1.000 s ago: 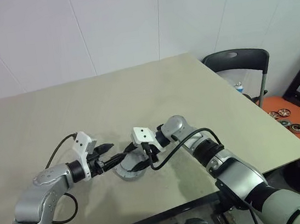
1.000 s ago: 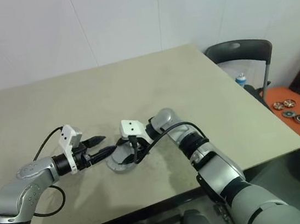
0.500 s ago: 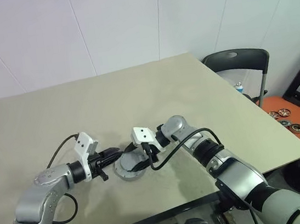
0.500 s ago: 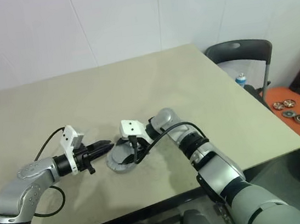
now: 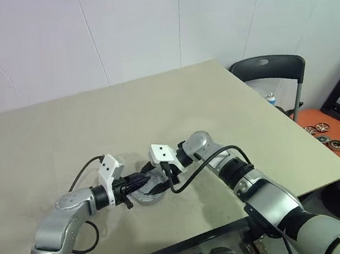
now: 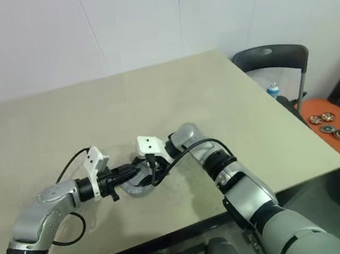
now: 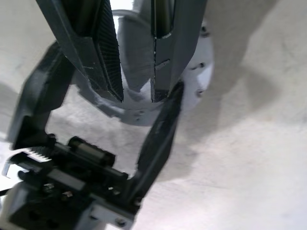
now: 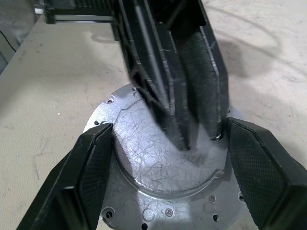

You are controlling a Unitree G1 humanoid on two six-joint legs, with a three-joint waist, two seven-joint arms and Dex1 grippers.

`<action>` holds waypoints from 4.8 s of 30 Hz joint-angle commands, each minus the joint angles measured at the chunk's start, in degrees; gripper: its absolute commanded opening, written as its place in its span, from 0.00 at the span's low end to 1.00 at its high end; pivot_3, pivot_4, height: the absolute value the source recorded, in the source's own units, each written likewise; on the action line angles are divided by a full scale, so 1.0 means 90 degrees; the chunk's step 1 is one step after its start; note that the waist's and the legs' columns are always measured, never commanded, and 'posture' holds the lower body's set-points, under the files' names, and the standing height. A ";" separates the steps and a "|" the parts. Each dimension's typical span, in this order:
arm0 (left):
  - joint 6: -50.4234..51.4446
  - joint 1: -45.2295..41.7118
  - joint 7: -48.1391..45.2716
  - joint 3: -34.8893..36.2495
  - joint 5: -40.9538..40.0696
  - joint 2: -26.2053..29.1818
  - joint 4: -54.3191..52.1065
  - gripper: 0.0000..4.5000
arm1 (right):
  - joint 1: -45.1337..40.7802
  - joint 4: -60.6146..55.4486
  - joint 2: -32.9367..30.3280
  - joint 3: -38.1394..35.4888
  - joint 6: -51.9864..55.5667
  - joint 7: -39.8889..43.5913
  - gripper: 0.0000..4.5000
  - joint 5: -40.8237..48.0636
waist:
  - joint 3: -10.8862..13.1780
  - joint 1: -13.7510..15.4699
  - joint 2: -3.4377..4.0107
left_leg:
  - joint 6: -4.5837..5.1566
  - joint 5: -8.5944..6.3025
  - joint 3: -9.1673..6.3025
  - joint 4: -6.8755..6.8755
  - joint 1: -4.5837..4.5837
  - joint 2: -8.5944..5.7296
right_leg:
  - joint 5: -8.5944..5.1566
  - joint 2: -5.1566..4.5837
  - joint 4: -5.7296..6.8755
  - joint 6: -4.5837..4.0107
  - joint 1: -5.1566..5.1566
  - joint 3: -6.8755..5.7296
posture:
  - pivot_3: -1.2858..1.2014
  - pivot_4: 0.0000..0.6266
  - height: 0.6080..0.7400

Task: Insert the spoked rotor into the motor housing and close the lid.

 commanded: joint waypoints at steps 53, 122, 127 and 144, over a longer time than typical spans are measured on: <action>-0.0346 -0.0137 -0.0142 0.0213 0.0333 0.0284 0.0572 0.21 | -0.0772 -0.1220 -0.1245 -0.1258 0.5209 0.0824 1.00 0.1792 | 0.0001 -0.0010 -0.0004 | -0.0032 0.0018 0.0001 0.0003 -0.0123 -0.0001 | 0.0008 -0.0009 -0.0007 0.0010 -0.0125 -0.0001 | 0.52 0.00 1.00; 0.0307 0.1206 -0.0436 0.1036 -0.0240 0.1083 -0.0383 0.21 | 0.0481 -0.1949 -0.0469 0.0115 0.1511 -0.0860 1.00 0.0678 | -0.0007 -0.0030 -0.0029 | -0.0035 0.0020 0.0019 0.0007 -0.0116 0.0008 | 0.0014 -0.0002 0.0010 0.0009 -0.0134 -0.0002 | 0.52 0.00 1.00; 0.0321 0.1173 -0.0443 0.1069 -0.0261 0.1103 -0.0376 0.21 | 0.0474 -0.1696 -0.0355 0.0126 0.1484 -0.0912 1.00 0.0598 | -0.0008 -0.0028 -0.0030 | -0.0035 0.0019 0.0019 0.0011 -0.0116 0.0007 | 0.0015 -0.0002 0.0012 0.0009 -0.0132 -0.0002 | 0.52 0.00 1.00; 0.0315 0.1235 -0.0340 0.1111 -0.0248 0.1028 -0.0370 0.21 | 0.0329 -0.1539 -0.0291 0.0100 0.1545 -0.0747 1.00 0.0513 | -0.0011 -0.0036 -0.0034 | -0.0034 0.0019 0.0019 0.0011 -0.0107 0.0007 | 0.0015 -0.0002 0.0019 0.0008 -0.0127 -0.0001 | 0.52 0.00 1.00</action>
